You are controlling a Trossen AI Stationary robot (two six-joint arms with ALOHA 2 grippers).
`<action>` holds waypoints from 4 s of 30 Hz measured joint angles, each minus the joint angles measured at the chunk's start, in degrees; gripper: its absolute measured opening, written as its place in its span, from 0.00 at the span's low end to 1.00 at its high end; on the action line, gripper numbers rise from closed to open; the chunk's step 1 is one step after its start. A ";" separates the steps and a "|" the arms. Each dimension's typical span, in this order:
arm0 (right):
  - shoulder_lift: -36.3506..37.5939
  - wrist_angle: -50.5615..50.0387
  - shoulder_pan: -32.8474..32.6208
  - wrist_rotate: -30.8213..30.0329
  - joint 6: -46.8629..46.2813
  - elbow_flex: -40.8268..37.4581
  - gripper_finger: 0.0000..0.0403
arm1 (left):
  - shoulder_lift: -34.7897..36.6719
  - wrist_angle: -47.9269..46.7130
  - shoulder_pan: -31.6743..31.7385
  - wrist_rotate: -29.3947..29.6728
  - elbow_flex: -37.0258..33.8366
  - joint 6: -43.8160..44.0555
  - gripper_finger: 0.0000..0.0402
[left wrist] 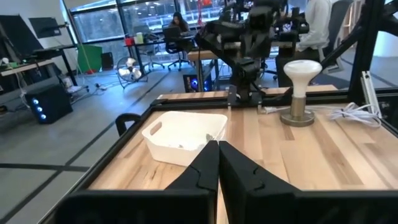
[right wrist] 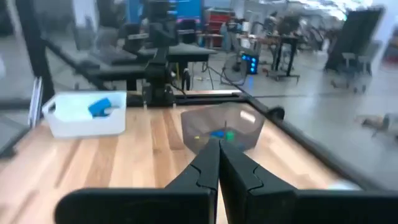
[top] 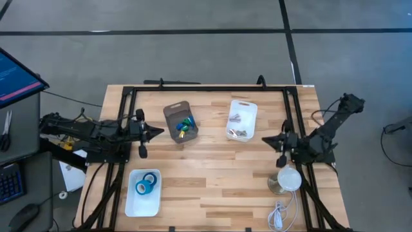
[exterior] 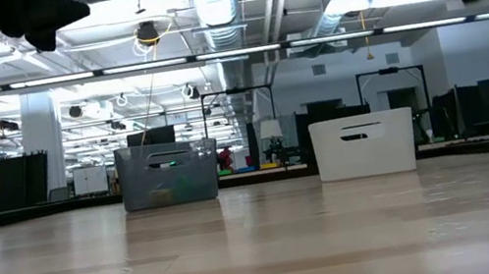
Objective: Pick and place Stapler, Stapler remover, tape
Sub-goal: Return to Home Position
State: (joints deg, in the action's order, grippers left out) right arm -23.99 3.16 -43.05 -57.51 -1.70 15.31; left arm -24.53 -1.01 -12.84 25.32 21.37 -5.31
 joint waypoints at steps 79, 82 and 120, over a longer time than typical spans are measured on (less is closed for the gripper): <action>23.82 -9.83 29.69 37.65 11.59 -2.69 0.00 | 24.55 -3.96 -10.03 6.98 -6.65 -9.10 0.00; 23.82 -7.68 29.69 37.63 10.80 -5.26 0.00 | 24.52 -4.09 -10.03 4.85 -9.25 -7.53 0.00; 23.82 -7.66 29.71 46.93 6.56 -6.51 0.00 | 24.55 4.94 -10.03 -9.55 -18.67 -3.18 0.00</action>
State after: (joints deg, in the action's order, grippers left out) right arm -0.16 -4.50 -13.34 -10.58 4.86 8.80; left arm 0.01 3.93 -22.87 15.77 2.70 -8.48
